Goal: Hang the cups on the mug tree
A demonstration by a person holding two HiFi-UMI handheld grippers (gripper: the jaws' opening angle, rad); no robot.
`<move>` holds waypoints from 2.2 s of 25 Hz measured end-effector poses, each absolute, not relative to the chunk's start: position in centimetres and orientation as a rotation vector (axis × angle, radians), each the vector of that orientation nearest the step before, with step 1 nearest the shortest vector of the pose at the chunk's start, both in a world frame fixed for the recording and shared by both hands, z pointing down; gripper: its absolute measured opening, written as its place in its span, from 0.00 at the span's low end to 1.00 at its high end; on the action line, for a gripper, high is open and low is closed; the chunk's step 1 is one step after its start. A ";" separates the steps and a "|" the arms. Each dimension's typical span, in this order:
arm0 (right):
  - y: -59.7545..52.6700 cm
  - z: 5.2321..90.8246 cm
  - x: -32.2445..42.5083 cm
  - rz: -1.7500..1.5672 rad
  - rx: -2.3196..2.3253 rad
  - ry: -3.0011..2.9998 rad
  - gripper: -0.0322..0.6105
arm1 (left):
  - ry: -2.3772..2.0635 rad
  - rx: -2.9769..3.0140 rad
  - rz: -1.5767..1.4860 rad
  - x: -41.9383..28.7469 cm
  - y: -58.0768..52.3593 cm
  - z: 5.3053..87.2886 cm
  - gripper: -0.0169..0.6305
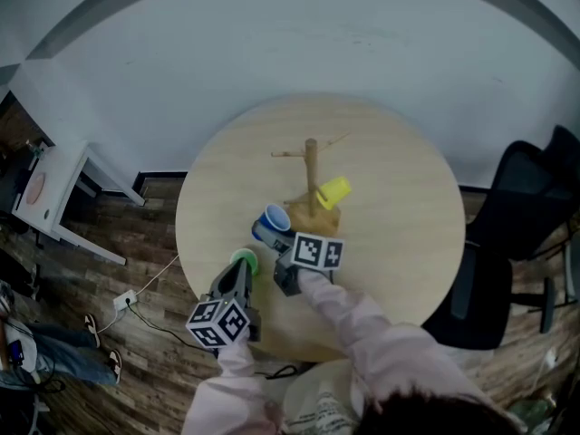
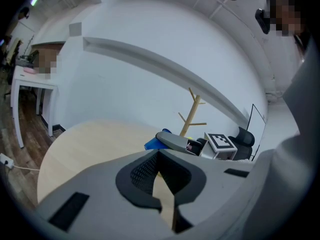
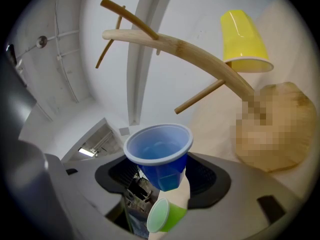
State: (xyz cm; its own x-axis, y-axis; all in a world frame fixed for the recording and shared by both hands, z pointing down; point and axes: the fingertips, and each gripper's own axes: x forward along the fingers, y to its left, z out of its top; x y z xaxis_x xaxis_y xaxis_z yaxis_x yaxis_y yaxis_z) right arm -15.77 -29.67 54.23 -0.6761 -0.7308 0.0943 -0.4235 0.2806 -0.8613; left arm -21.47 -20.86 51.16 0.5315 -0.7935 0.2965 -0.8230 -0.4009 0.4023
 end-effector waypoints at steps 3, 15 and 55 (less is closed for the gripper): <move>-30.2 54.0 -15.5 -1.366 -1.032 2.209 0.51 | -1.307 2.271 0.082 -21.2 -20.9 51.1 0.03; -31.3 53.4 -14.4 -1.384 -1.000 2.118 0.51 | -1.290 2.262 0.071 -20.7 -21.6 51.3 0.03; -33.2 53.7 -9.7 -1.451 -0.780 1.720 0.51 | -1.261 2.273 0.093 -20.4 -21.2 51.6 0.03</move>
State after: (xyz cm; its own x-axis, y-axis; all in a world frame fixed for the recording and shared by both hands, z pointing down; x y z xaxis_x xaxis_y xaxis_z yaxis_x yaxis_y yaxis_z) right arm -9.68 -33.23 53.69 -0.5395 -0.8279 -0.1531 0.0116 0.1746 -0.9846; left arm -20.42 -21.23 51.63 0.5609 -0.7688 0.3073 -0.8055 -0.4209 0.4172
